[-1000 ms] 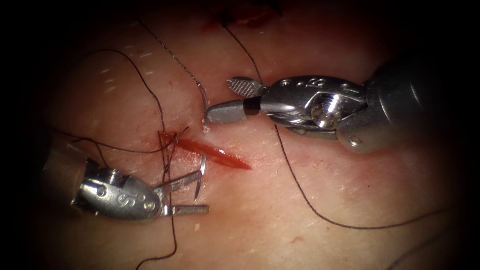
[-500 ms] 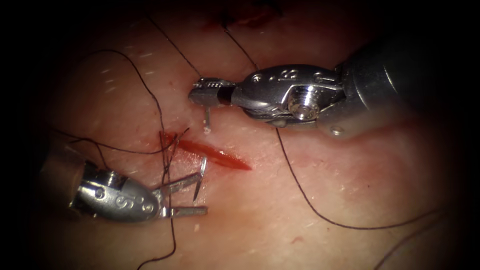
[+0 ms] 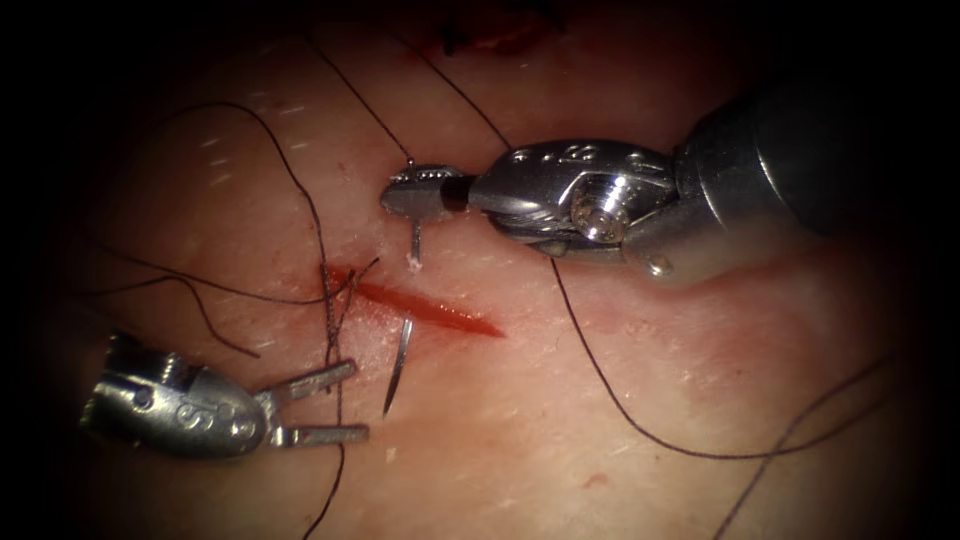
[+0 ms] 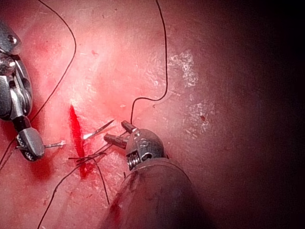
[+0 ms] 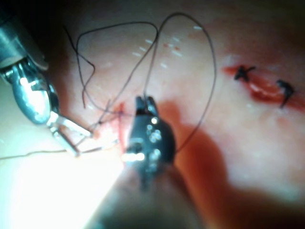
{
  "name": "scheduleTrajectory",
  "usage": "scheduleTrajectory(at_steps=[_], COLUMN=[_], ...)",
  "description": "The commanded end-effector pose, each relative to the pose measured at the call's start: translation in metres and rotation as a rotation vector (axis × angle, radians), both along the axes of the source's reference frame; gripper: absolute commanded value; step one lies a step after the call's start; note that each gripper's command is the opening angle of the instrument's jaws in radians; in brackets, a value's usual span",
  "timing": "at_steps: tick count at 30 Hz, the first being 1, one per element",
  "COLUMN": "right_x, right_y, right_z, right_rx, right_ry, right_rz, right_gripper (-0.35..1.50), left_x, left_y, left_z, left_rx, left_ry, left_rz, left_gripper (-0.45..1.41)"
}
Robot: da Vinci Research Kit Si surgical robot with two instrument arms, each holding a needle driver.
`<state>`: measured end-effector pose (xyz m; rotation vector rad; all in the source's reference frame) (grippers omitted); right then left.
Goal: Wound Closure
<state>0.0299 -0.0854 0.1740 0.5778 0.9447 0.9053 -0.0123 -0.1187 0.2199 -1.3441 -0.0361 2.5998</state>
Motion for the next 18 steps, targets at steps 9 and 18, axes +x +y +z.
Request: scheduleTrajectory(at_steps=[9, 18], right_x=[0.0002, 0.0007], right_y=[0.0003, -0.0024], right_z=[0.0010, 0.0022], right_rx=[0.084, 0.390], right_ry=[0.015, 0.076], right_rz=[0.044, 0.008], right_gripper=[-0.35, -0.35], left_x=[-0.0010, -0.0007], left_y=[-0.0019, -0.0018], left_z=[0.0013, 0.0018], left_rx=[0.025, 0.027], left_ry=[-0.002, -0.003], left_rz=[0.001, -0.001], left_gripper=[0.36, 0.34])
